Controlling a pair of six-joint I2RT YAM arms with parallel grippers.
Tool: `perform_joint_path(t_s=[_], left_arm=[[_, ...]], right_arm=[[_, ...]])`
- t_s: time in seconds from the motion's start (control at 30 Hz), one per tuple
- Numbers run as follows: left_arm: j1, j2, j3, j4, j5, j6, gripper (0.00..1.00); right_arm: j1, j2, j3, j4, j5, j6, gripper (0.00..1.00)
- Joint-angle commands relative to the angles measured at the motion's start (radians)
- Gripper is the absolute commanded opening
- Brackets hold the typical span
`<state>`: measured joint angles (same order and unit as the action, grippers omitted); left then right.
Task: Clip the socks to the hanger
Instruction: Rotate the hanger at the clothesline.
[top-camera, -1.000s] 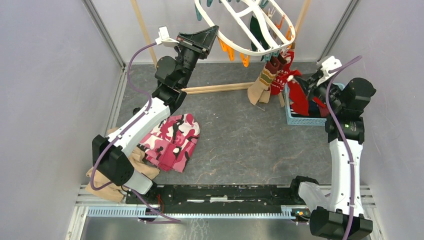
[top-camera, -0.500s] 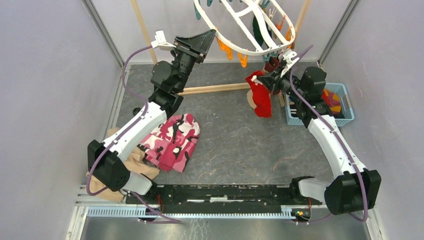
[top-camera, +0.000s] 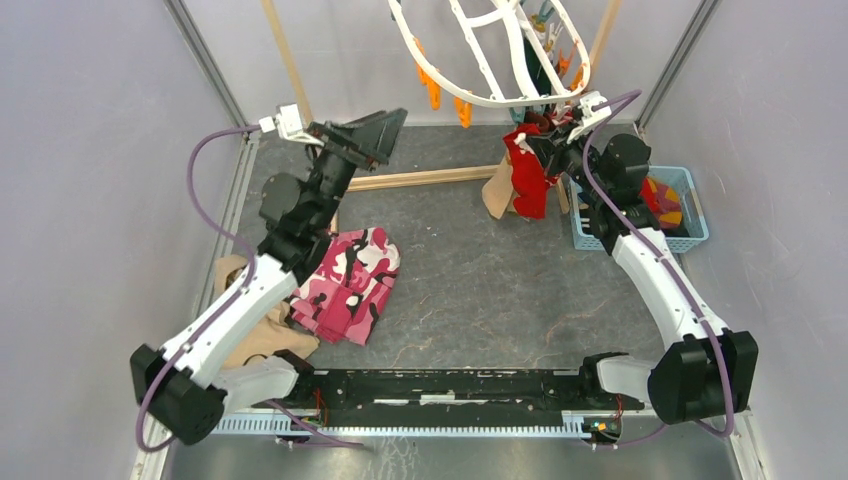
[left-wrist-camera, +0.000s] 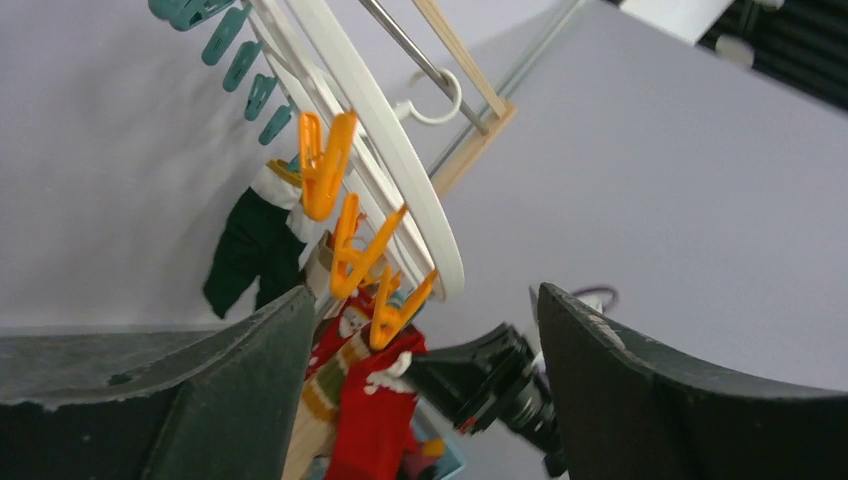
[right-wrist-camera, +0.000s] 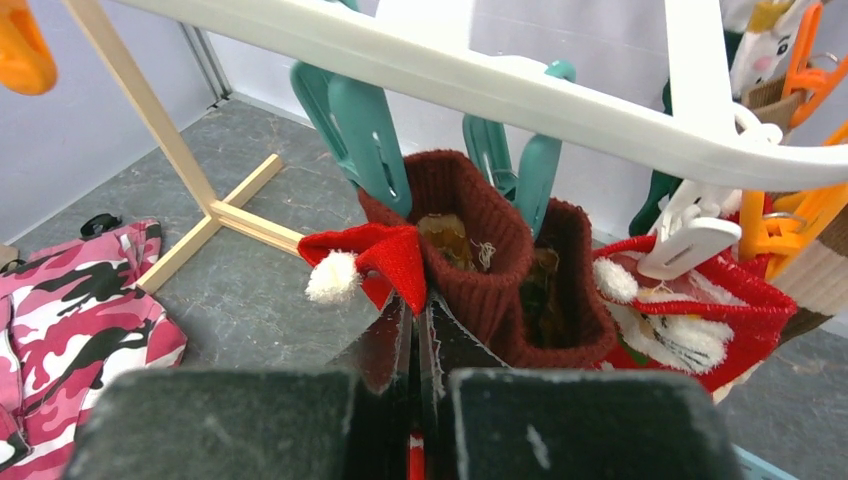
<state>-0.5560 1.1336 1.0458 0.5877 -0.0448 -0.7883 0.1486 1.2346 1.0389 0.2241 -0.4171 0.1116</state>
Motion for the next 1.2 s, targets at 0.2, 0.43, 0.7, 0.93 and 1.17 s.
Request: perform_joint_path(t_s=[0.2,0.43,0.7,0.93,1.17], left_arm=[[0.001,-0.006,0.006,-0.13,0.383,0.344,0.91],[-0.018,0.128,0.128,-0.154,0.424,0.348,0.8],[-0.094,0.205,0.212,-0.234,0.288,0.368,0.81],[-0.125,0.253,0.267,-0.25,0.165,0.407,0.83],[-0.13,0.297,0.308,-0.25,0.127,0.45,0.82]], right_arm=[[-0.001,0.009,-0.002,0.031,0.065,0.0,0.0],[-0.001,0.028,0.009,0.024,0.057,0.001,0.0],[-0.002,0.034,0.014,0.024,0.057,0.003,0.0],[-0.001,0.036,0.019,0.021,0.054,0.005,0.0],[-0.001,0.036,0.021,0.021,0.053,0.007,0.0]])
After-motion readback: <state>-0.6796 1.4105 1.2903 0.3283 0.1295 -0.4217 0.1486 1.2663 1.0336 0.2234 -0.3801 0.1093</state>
